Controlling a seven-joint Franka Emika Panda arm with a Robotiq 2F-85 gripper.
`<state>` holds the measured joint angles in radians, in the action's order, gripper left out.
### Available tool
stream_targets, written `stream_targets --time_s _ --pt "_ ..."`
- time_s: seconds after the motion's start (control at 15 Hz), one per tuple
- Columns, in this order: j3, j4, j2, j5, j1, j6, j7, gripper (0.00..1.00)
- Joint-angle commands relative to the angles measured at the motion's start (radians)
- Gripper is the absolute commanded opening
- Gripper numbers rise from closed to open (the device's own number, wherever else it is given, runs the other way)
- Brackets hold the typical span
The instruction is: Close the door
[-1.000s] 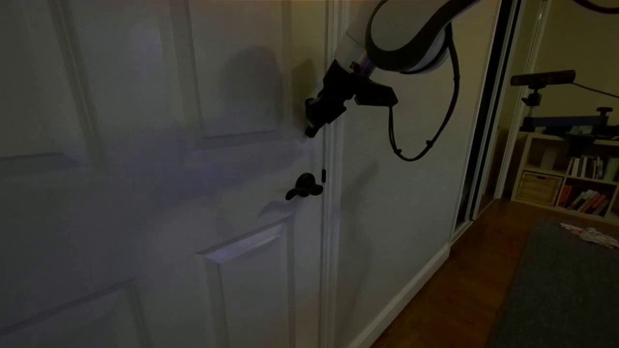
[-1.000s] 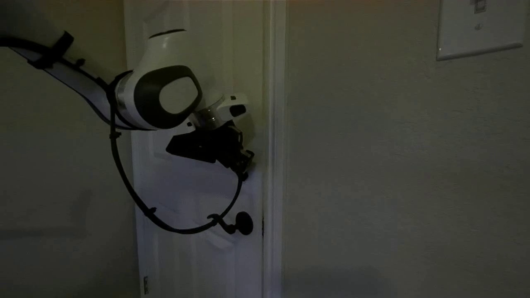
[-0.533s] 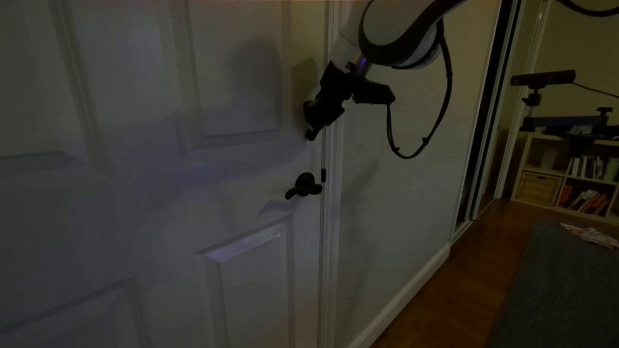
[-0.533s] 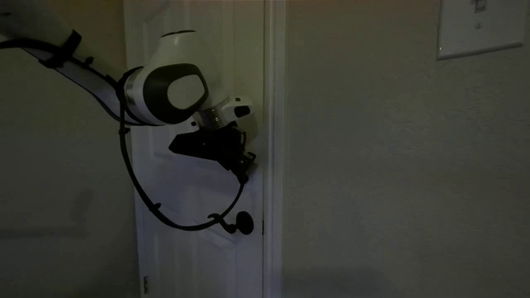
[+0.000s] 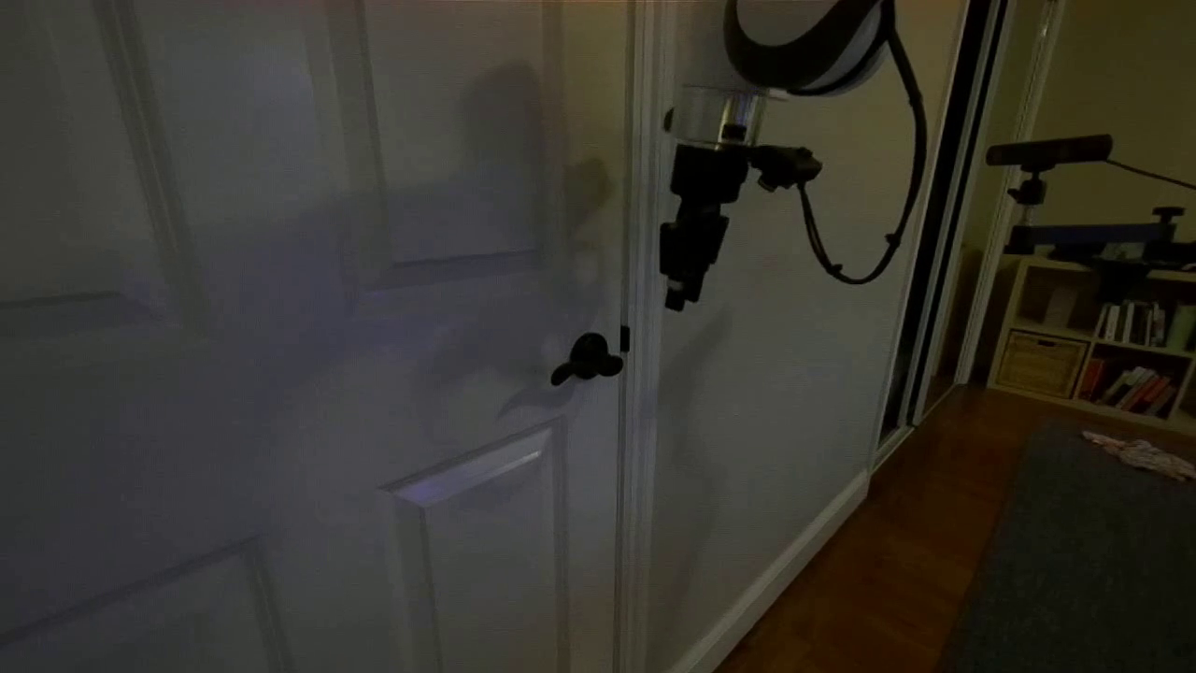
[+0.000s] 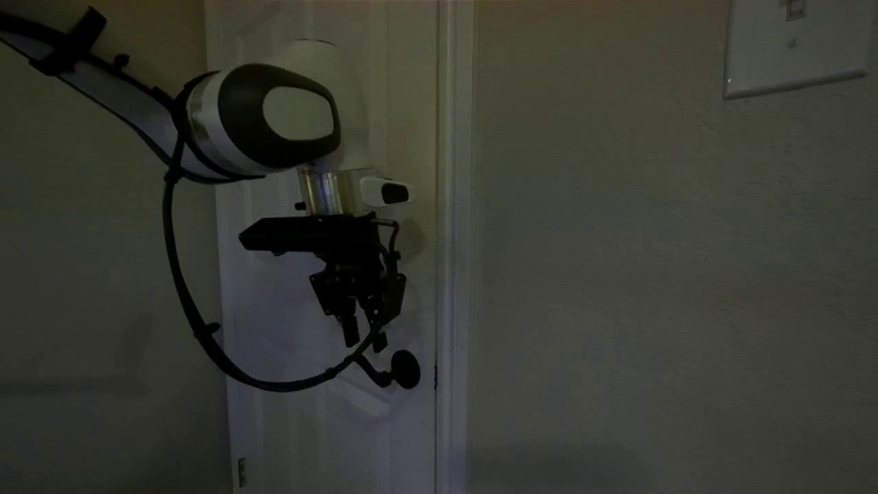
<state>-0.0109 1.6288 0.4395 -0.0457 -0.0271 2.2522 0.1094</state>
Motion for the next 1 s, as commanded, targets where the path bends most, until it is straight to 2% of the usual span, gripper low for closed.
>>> stream_targets --time_s 0.0,0.2,0.27,0.67,0.73,0.93 --pt "0.006 0.158 -0.167 -0.036 0.013 -0.149 0.039 0.77" --pt "0.021 0.252 -0.261 -0.07 0.015 -0.218 0.01 0.96" --pt "0.024 0.29 -0.293 -0.07 0.02 -0.219 0.011 0.99" --pt "0.047 0.546 -0.485 -0.066 0.045 -0.124 -0.043 1.0" --pt "0.04 0.414 -0.382 -0.06 0.04 -0.182 -0.01 1.0" --pt "0.039 0.429 -0.395 -0.059 0.041 -0.179 -0.01 1.0"
